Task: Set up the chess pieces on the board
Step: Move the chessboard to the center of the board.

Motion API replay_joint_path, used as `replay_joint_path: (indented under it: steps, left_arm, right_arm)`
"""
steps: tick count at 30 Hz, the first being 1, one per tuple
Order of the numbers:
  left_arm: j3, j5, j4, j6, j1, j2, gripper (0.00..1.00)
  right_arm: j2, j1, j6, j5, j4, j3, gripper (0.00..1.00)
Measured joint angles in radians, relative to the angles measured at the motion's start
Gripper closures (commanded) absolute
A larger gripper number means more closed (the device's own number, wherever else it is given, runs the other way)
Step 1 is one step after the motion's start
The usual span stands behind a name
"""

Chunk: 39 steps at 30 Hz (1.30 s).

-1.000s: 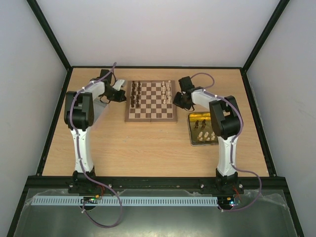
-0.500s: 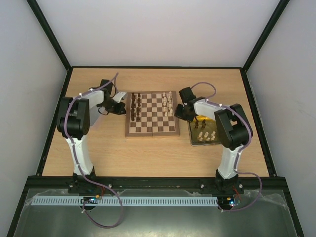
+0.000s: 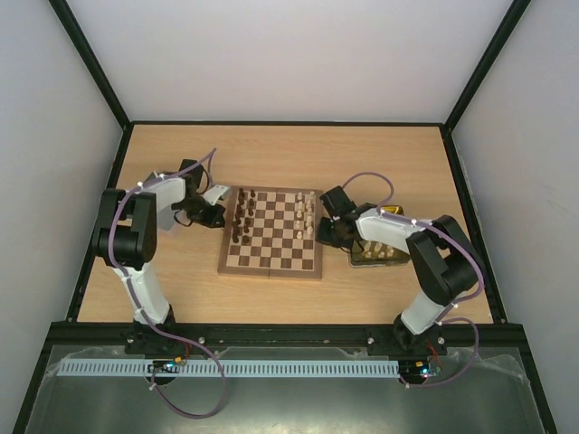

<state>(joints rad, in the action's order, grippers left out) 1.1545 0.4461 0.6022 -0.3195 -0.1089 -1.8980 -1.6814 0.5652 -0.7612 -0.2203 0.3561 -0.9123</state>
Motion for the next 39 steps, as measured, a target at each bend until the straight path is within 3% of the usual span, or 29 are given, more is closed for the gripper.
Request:
replay_joint_path:
  steps: [8,14,31,39]
  left_arm:
    - [-0.089,0.008,0.022,-0.016,-0.015,0.067,0.98]
    - [-0.106,0.006,0.019,-0.017,-0.017,0.079,0.98]
    - [-0.109,0.009,0.016,-0.018,0.002,0.081,0.98]
    - [-0.115,0.026,0.010,-0.019,0.019,0.081,0.98]
  right_arm:
    - [0.140,0.015,-0.047,-0.023,-0.053,0.137,0.98]
    - [0.195,0.023,-0.051,-0.010,-0.059,0.152,0.98]
    - [0.153,0.021,-0.027,0.049,-0.050,0.121,0.98]
    - [0.101,-0.050,-0.007,0.035,-0.061,0.098,0.98]
